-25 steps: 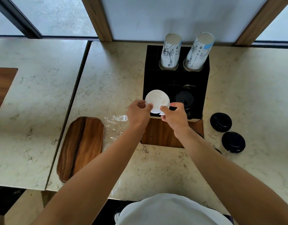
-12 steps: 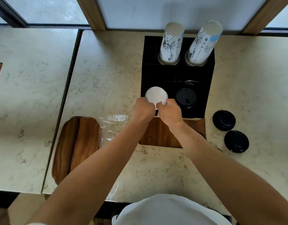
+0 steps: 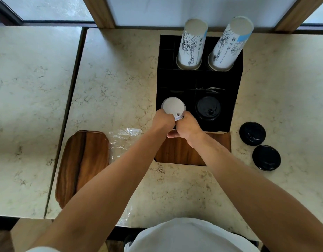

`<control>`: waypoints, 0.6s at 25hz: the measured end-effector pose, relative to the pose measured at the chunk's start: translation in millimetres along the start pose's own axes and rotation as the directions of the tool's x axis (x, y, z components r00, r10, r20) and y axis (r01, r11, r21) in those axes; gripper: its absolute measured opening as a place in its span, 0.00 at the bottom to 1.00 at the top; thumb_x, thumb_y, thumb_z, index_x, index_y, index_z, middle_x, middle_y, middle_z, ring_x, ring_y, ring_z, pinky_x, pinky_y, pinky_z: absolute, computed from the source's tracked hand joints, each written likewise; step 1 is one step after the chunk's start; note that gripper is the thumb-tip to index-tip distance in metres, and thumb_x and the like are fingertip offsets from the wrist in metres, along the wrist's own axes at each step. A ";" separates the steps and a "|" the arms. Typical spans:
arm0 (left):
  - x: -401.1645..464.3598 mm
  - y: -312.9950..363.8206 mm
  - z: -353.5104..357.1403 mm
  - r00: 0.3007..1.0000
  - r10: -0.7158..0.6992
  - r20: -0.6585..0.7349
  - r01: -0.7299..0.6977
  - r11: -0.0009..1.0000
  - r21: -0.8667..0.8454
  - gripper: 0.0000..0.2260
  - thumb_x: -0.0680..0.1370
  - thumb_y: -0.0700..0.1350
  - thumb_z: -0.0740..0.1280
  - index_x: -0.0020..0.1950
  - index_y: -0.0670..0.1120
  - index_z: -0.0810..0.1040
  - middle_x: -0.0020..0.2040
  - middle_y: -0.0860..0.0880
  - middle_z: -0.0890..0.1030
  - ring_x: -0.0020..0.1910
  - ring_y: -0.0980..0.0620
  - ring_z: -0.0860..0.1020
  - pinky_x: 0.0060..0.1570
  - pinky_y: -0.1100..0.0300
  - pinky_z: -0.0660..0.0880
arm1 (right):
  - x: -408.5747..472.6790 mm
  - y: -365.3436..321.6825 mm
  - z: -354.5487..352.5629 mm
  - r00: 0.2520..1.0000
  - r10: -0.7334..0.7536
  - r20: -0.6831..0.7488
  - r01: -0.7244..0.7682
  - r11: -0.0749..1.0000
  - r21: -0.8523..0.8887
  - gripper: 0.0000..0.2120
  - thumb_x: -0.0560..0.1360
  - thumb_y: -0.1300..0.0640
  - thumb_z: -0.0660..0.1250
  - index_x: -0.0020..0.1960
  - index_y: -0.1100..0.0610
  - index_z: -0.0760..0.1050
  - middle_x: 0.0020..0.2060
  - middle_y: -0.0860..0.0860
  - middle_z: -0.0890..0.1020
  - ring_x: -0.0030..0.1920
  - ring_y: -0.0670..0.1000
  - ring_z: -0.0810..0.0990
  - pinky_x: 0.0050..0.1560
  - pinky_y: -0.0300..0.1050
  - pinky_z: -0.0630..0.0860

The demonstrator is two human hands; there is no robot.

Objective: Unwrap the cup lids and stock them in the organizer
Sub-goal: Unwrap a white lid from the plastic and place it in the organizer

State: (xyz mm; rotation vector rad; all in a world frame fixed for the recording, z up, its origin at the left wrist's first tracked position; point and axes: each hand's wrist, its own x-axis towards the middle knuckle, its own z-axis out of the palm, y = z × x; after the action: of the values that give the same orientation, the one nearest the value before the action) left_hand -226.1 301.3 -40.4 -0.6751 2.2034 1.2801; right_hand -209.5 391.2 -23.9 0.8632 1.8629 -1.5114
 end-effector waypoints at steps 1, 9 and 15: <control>1.4 -0.9 1.0 1.000 -0.018 0.015 0.018 1.000 0.010 0.17 0.82 0.39 0.61 0.71 0.42 0.71 0.54 0.46 0.74 0.49 0.47 0.74 0.34 0.61 0.68 | 1.1 0.7 0.3 1.000 -0.005 0.008 0.005 1.000 0.009 0.25 0.80 0.66 0.64 0.74 0.55 0.64 0.63 0.60 0.78 0.44 0.64 0.86 0.46 0.60 0.85; 4.3 -1.9 -1.5 0.986 -0.162 0.044 0.167 0.966 -0.197 0.11 0.81 0.38 0.62 0.62 0.48 0.69 0.43 0.52 0.73 0.37 0.54 0.76 0.20 0.68 0.71 | 1.5 3.8 0.0 0.999 0.010 0.038 -0.012 0.998 0.053 0.26 0.80 0.68 0.60 0.75 0.51 0.64 0.64 0.60 0.77 0.47 0.63 0.86 0.47 0.59 0.85; -4.0 2.6 5.6 0.988 -0.156 0.000 0.150 0.946 -0.288 0.16 0.77 0.40 0.64 0.66 0.43 0.71 0.52 0.45 0.77 0.49 0.45 0.79 0.48 0.51 0.80 | 1.2 3.2 -4.1 0.999 0.028 0.027 -0.031 0.994 0.109 0.26 0.80 0.72 0.60 0.74 0.54 0.66 0.65 0.60 0.77 0.48 0.61 0.85 0.51 0.61 0.84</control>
State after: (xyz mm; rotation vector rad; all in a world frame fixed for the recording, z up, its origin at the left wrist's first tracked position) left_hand -223.8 308.1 -38.6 -0.9557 1.9548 1.5319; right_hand -207.9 395.8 -26.0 0.9131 1.7549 -1.6109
